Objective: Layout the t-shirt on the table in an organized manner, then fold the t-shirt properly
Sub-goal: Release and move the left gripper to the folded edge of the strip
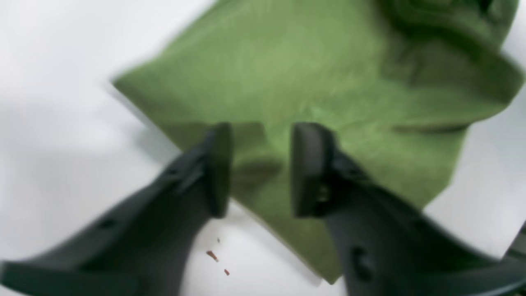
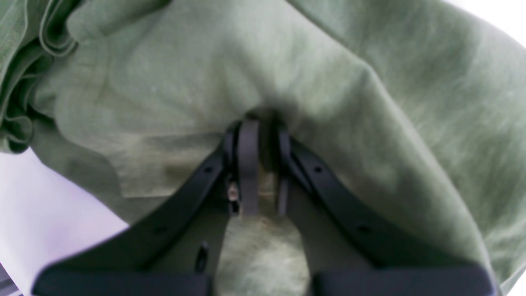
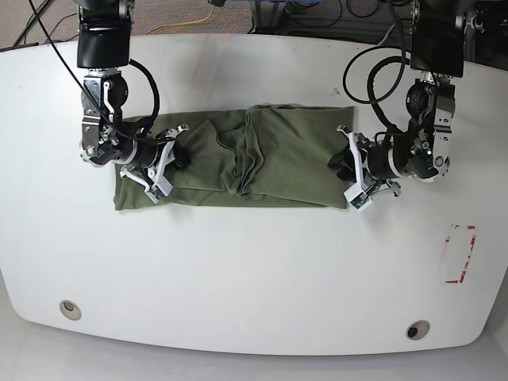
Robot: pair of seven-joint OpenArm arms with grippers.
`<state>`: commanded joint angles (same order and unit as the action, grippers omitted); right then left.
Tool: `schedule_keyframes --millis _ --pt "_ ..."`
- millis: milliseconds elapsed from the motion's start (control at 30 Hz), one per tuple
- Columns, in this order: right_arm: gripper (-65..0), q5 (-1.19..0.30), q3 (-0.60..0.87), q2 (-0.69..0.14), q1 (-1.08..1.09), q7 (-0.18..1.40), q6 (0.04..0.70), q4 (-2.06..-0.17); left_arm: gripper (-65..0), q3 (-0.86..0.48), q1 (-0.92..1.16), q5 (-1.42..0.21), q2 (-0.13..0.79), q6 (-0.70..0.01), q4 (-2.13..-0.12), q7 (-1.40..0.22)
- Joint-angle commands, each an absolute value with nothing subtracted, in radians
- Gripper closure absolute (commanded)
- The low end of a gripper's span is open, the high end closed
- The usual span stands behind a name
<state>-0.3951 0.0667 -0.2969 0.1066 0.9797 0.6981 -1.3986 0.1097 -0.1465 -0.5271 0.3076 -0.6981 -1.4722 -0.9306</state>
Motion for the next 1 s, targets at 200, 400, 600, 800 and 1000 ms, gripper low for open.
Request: schedule_keyframes --millis 200,400,600,800,1000 --pt "-5.5 -0.395 0.067 -0.297 0.107 0.98 0.698 -1.399 -4.6 0.127 -0.147 -0.524 0.308 -0.698 -1.423 -0.926" --pt "-5.5 -0.397 0.067 -0.297 0.107 0.98 0.698 -1.399 -4.6 0.127 -0.147 -0.464 0.278 -0.698 -1.359 -0.905" --pt "-5.5 -0.401 0.067 -0.298 0.107 0.98 0.698 -1.4 -4.6 0.127 -0.147 -0.367 0.259 -0.698 -1.25 -0.858" --pt "-13.8 -0.404 0.068 -0.297 0.127 0.984 0.698 -1.422 -4.7 0.136 -0.147 -0.358 0.259 -0.698 -1.179 -0.837" --pt "-45.7 -0.433 0.145 -0.266 0.159 1.082 0.698 -1.549 -4.7 0.159 -0.143 -0.358 0.26 -0.698 -1.171 -0.835"
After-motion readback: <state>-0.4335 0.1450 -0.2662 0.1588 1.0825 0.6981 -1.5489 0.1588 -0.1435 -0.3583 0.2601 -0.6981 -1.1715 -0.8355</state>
